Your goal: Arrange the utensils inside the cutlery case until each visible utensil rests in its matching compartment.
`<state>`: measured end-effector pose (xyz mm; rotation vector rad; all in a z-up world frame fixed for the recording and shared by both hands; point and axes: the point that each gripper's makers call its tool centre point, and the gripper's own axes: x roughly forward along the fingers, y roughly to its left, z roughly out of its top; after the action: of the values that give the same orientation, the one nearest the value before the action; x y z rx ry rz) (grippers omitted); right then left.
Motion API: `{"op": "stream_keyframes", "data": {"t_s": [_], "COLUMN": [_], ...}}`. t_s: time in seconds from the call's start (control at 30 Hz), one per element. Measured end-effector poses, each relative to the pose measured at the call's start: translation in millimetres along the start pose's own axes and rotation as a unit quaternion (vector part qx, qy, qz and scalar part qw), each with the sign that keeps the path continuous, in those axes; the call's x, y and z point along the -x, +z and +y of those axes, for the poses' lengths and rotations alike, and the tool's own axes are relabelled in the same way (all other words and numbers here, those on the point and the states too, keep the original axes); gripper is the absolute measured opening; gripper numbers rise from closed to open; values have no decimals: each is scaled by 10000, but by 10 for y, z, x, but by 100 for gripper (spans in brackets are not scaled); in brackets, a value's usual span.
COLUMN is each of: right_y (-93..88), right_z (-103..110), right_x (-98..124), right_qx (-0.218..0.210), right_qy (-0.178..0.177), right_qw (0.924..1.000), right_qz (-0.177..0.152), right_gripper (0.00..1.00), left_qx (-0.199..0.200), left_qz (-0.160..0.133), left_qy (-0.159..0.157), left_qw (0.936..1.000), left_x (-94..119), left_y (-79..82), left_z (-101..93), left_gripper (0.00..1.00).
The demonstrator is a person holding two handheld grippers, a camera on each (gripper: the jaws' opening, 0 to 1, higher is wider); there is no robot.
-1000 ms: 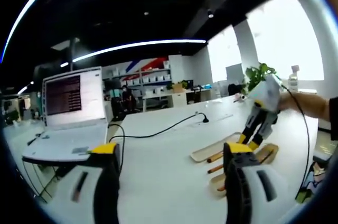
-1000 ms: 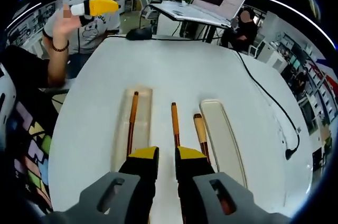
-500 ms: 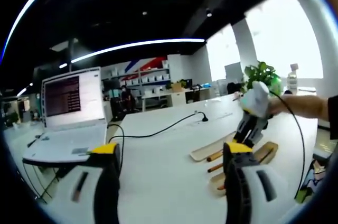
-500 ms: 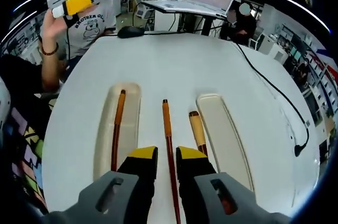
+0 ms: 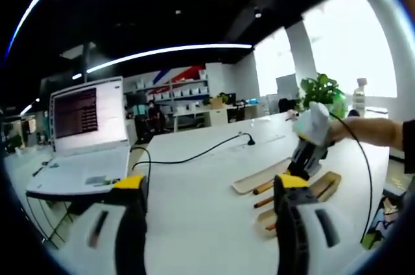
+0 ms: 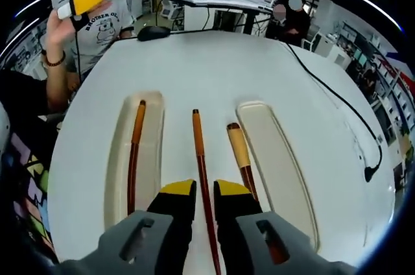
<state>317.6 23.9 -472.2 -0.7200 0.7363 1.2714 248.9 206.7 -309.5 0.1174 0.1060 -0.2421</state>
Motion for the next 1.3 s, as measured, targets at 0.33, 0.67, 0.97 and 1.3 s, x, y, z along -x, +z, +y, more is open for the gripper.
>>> {"op": "stream_keyframes", "data": {"t_s": [0.33,0.67,0.97,1.3], "right_y": [45,41,43,15], "right_z": [36,15,13,-17], "right_x": [-36,-29,-25,-10], "right_qx": [5,42,-90,48], "right_qy": [170,148,21,-88], "right_qw": [9993,9993,9995,9999], "right_qz": [-329,-342,-288,-55], "right_gripper": [3,3,3,3], "left_qx": [-69,59,93,147], "left_qz": [-29,-349,-230,-302], "left_qy": [-150,-372,-220,-256], "left_qw": [9999,9987,9994,9991], "left_x": [-4,1,22,38], "left_y": [10,137,99,129], "left_z": [-56,-143,-60,-45], "left_gripper": [82,85,87,87]}}
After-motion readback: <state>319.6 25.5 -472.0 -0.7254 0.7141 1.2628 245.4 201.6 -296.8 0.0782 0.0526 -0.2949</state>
